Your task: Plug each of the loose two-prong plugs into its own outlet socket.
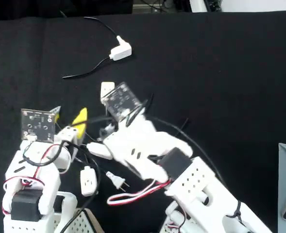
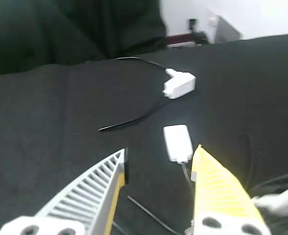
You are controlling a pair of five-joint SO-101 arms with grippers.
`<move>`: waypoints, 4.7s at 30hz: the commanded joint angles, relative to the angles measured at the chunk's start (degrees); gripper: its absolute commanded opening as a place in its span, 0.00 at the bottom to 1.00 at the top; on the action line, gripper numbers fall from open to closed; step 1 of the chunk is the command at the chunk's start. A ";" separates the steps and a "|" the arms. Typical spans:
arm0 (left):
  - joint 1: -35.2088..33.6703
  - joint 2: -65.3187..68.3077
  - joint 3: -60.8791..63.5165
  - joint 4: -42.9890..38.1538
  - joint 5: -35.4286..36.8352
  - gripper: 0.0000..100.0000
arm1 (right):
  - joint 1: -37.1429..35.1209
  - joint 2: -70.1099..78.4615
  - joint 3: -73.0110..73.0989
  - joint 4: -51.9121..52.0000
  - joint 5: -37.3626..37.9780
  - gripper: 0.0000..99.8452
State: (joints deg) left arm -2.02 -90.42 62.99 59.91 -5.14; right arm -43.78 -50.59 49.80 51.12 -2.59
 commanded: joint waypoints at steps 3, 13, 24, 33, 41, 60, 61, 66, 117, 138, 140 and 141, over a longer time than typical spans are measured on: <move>-2.15 3.52 -1.89 4.84 0.35 0.23 | 8.09 -1.36 -0.57 2.46 -0.35 0.01; -1.80 29.80 -12.26 12.31 -3.87 0.31 | 16.79 -1.54 1.98 5.19 -0.35 0.01; 5.05 44.22 -11.65 11.43 -22.07 0.31 | 18.73 -1.63 3.91 5.36 -0.09 0.01; 9.80 44.92 1.10 -5.98 -28.92 0.31 | 19.78 -1.63 4.00 5.36 -0.09 0.01; 9.89 44.92 3.38 -9.32 -29.36 0.31 | 19.78 -1.63 4.00 5.36 -0.09 0.01; 17.01 44.31 5.23 -8.53 -20.75 0.03 | 19.78 -1.63 4.00 5.36 -0.09 0.01; 16.31 44.31 4.70 -7.82 -20.75 0.03 | 19.78 -1.63 4.00 5.36 -0.09 0.01; 12.62 44.84 2.68 -7.21 -21.01 0.05 | 19.78 -1.63 4.00 5.36 -0.09 0.01; 7.43 80.70 -14.55 -13.27 -27.69 0.08 | 22.95 -1.63 3.38 5.36 -0.09 0.01; -19.38 81.32 -28.88 19.25 -30.86 0.03 | 22.95 -1.63 3.47 5.36 0.00 0.01; -19.65 81.14 -27.38 19.25 -32.53 0.03 | 22.95 -1.63 3.56 5.36 0.00 0.01; -19.65 80.79 -26.95 19.16 -32.53 0.04 | 22.95 -1.63 3.56 5.36 0.00 0.01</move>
State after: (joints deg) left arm -20.75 -8.92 36.79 78.20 -36.18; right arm -21.71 -50.95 54.81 56.31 -2.59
